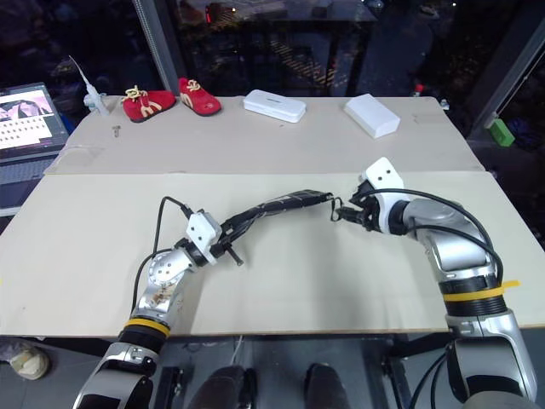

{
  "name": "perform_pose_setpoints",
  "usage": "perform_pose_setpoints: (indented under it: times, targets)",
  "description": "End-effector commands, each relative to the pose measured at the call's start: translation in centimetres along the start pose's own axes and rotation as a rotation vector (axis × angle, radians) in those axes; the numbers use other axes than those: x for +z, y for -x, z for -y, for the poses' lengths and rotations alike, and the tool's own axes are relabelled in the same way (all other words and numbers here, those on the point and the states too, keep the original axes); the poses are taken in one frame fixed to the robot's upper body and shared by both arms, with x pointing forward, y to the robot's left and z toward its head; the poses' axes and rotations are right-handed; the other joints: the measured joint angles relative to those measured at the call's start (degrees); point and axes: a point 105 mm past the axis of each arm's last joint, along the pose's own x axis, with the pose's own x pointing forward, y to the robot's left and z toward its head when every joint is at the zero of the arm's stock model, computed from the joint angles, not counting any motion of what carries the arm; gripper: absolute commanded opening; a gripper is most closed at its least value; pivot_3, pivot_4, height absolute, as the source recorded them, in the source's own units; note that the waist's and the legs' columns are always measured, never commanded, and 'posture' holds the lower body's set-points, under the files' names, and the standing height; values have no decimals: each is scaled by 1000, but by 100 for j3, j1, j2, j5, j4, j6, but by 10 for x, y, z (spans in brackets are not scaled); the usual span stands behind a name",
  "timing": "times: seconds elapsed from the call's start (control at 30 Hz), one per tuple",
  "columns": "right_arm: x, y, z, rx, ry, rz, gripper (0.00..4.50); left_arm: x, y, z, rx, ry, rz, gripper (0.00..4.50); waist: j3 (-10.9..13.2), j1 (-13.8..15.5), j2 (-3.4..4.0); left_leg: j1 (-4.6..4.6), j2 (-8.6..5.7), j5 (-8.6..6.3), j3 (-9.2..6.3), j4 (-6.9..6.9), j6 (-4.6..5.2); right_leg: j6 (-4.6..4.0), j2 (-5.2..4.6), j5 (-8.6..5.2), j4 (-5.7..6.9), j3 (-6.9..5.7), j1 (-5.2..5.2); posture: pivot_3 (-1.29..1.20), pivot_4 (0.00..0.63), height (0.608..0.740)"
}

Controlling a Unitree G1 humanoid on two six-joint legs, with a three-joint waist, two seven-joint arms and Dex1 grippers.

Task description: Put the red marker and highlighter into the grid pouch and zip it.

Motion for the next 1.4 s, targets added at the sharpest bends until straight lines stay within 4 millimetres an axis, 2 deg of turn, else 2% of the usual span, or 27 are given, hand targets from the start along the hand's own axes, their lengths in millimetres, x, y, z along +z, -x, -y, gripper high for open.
perform_pose_setpoints:
  times: [0.03,0.07,0.17,0.27,0.37,0.4,0.47,0.57,0.7,0.77,0.83,0.97,1.1,1.27,1.33,1.4]
  targets:
    - [16,24,9,12,-65,60,3994,9,-4,-2,2,-6,43,0,0,15,0,-2,0,0,-4,0,0,0,0,0,0,-3,1,0,150,740]
    - [17,31,13,11,-82,65,4317,9,-4,-1,-1,-6,44,0,0,21,0,-4,-1,0,-4,0,0,0,0,0,1,-3,-1,0,150,740]
    - [19,54,15,60,-89,91,4317,8,-4,3,-26,-15,45,0,0,36,0,-10,-3,0,-4,0,0,0,-2,0,1,-4,-2,0,150,740]
    - [23,76,4,145,-62,143,4317,8,-4,10,-72,-31,49,0,0,54,0,-12,-1,-4,-8,0,6,0,0,0,-1,-10,1,0,150,740]
    - [1,89,-11,205,-19,87,4317,11,-6,21,-174,-75,64,0,0,38,-1,-8,-1,-4,-8,0,7,1,0,0,-4,-6,2,0,150,740]
    - [-13,91,-12,197,-29,49,4317,13,-7,26,-232,-96,72,0,0,41,-1,-6,1,-4,-7,0,7,1,1,-1,-5,-7,2,0,150,740]
    - [-27,91,-12,175,-41,11,4317,15,-7,31,-299,-117,84,0,1,40,-1,2,1,-4,-5,4,7,1,0,-1,-3,-5,9,0,150,740]
    - [-34,89,-8,138,-70,15,4317,15,-5,36,-379,-139,88,0,0,-11,1,5,1,-4,3,14,7,1,-3,-1,2,10,9,0,150,740]
    - [-45,82,-7,106,-77,-9,4317,-1,4,34,-433,-182,17,0,0,-13,1,17,6,-5,6,13,7,1,7,-2,2,14,16,0,150,740]
    - [-45,82,-8,102,-84,-5,4384,-2,5,32,-439,-150,18,801,0,-10,1,13,5,-5,6,13,8,1,9,-2,3,14,10,0,150,740]
    - [-46,82,-6,92,-86,-1,4384,1,5,34,-452,-116,36,1387,0,5,1,6,5,-5,6,13,8,1,7,-2,1,14,5,0,150,740]
    - [-50,82,0,66,-87,-17,4384,7,5,38,-457,-91,54,3048,0,34,1,3,2,-5,4,16,8,3,1,-2,-2,11,10,0,150,740]
    - [-52,82,7,55,-94,-16,4384,18,5,38,-416,73,77,4411,0,16,1,5,3,-6,4,17,9,3,0,-3,0,13,10,0,150,740]
    - [-51,89,20,23,-91,-6,4384,30,15,21,-297,300,-9,4411,0,-36,1,9,7,-6,6,16,9,3,4,-3,5,25,9,0,150,740]
    - [-51,94,25,11,-100,9,4384,25,21,11,-216,362,-94,4411,-1,-32,1,13,9,-6,5,16,9,4,7,-4,6,23,11,0,150,740]
    - [-57,102,35,-27,-103,14,4384,13,41,-16,-70,411,-200,4411,-1,-26,2,17,11,-6,5,16,9,5,10,-5,6,24,14,0,150,740]
